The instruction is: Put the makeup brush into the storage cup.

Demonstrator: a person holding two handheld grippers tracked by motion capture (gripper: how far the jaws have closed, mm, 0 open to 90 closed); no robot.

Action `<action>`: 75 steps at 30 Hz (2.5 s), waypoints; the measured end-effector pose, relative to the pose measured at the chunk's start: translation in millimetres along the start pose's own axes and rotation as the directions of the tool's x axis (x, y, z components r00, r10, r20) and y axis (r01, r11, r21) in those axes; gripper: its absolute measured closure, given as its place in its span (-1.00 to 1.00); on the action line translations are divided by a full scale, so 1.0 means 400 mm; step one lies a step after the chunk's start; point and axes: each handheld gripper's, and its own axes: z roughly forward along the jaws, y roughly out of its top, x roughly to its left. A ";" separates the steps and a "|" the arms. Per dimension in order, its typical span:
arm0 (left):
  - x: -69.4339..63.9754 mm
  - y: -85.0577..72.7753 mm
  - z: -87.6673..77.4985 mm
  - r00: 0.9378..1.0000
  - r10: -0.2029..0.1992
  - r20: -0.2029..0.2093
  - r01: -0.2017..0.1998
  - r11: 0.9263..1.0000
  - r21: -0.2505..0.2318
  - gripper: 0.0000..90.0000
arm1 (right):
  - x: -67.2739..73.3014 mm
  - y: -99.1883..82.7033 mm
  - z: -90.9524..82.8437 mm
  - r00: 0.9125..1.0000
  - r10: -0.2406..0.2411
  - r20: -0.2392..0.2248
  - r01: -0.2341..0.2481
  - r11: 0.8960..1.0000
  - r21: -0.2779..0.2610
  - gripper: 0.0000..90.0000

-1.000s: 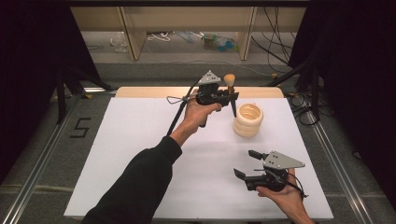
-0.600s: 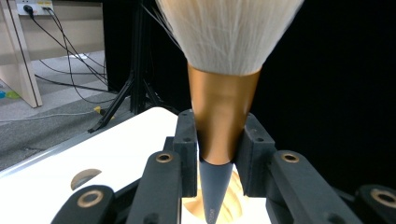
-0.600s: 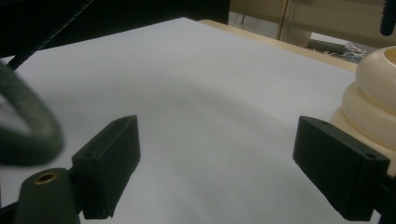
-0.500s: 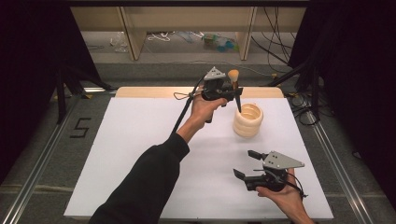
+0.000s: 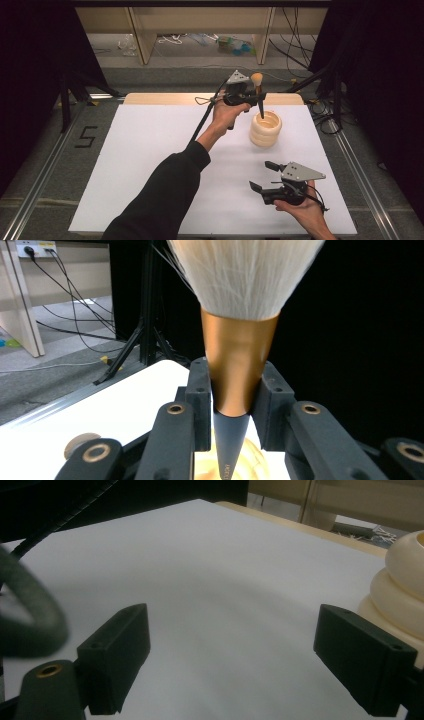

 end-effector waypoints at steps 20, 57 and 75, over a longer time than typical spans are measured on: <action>0.022 -0.042 0.047 0.999 -0.035 -0.006 0.035 0.999 0.031 0.61 | -0.001 0.001 0.000 1.000 -0.006 -0.003 0.006 1.000 0.008 -0.64; 0.017 -0.090 0.090 0.996 -0.080 -0.030 0.084 0.981 0.174 -0.29 | 0.001 0.003 -0.004 1.000 -0.007 0.000 0.007 0.999 0.036 -0.64; 0.038 -0.032 -0.041 0.998 -0.050 -0.048 0.056 0.989 0.133 -0.51 | 0.000 0.003 0.002 1.000 -0.006 -0.002 0.006 1.000 0.017 -0.64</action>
